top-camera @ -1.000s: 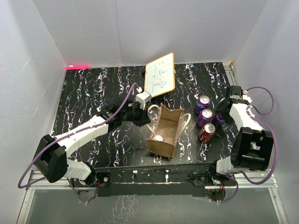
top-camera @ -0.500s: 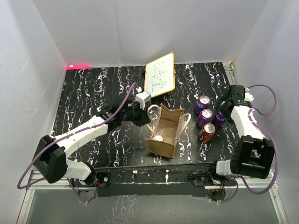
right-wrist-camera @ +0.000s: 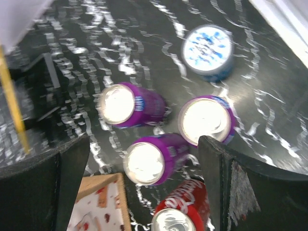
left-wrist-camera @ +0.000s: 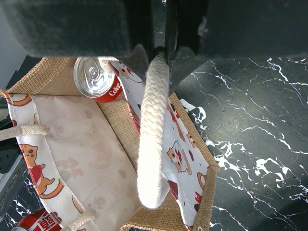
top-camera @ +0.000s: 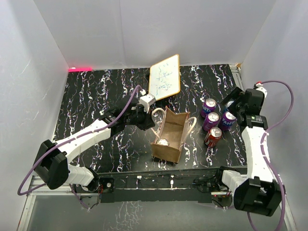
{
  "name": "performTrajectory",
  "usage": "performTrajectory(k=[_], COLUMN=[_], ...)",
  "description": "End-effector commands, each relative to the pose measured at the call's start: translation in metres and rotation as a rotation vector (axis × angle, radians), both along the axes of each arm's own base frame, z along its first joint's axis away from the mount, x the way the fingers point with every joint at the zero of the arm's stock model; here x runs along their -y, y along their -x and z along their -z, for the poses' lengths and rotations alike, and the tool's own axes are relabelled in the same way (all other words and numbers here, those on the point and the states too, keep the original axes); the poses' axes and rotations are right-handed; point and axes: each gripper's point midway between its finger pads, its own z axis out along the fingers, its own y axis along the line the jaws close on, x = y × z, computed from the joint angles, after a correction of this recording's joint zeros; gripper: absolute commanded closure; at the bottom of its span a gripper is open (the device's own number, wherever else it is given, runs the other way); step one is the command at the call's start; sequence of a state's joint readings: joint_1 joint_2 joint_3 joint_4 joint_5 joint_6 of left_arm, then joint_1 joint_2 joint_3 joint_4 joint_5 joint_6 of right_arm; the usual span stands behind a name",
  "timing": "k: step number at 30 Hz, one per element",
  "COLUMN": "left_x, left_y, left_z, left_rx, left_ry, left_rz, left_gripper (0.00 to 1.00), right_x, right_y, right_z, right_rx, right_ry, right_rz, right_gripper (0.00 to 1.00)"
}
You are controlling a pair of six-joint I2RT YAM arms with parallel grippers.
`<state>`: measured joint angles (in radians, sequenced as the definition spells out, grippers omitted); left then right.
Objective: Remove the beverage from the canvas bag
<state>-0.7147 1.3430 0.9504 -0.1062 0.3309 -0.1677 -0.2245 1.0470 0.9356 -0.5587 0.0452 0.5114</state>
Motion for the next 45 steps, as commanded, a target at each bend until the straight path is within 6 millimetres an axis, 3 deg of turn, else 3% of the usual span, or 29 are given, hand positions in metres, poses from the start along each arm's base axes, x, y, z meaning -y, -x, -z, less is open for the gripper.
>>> performTrajectory(k=[1, 5, 9, 16, 20, 26, 33, 38, 45], left_x=[0.000, 0.000, 0.002, 0.002, 0.001, 0.002, 0.002, 0.001, 0.001], left_y=[0.001, 0.001, 0.001, 0.001, 0.000, 0.000, 0.000, 0.000, 0.000], left_z=[-0.018, -0.017, -0.017, -0.016, -0.016, -0.015, -0.014, -0.014, -0.013], left_rx=[0.030, 0.030, 0.023, 0.022, 0.025, 0.022, 0.020, 0.022, 0.020], left_ry=[0.025, 0.022, 0.026, 0.024, 0.020, 0.021, 0.021, 0.016, 0.017], left_rz=[0.009, 0.009, 0.016, 0.014, 0.011, 0.012, 0.014, 0.009, 0.010], left_gripper=[1.00, 1.00, 1.00, 1.00, 1.00, 1.00, 1.00, 1.00, 1.00], right_x=[-0.040, -0.082, -0.117, -0.173, -0.220, -0.262, -0.300, -0.315, -0.320], right_y=[-0.018, -0.020, -0.019, -0.018, -0.006, 0.014, 0.040, 0.057, 0.080], right_z=[-0.059, -0.087, -0.100, -0.112, -0.122, -0.130, -0.117, -0.086, -0.044], right_rx=[0.270, 0.362, 0.401, 0.392, 0.392, 0.387, 0.335, 0.260, 0.170], right_ry=[-0.004, -0.089, -0.208, -0.220, -0.229, -0.218, -0.196, -0.208, -0.220], right_rz=[-0.264, -0.510, -0.706, -0.835, -0.952, -1.068, -1.182, -1.223, -1.286], right_gripper=[0.02, 0.02, 0.02, 0.02, 0.02, 0.02, 0.02, 0.02, 0.02])
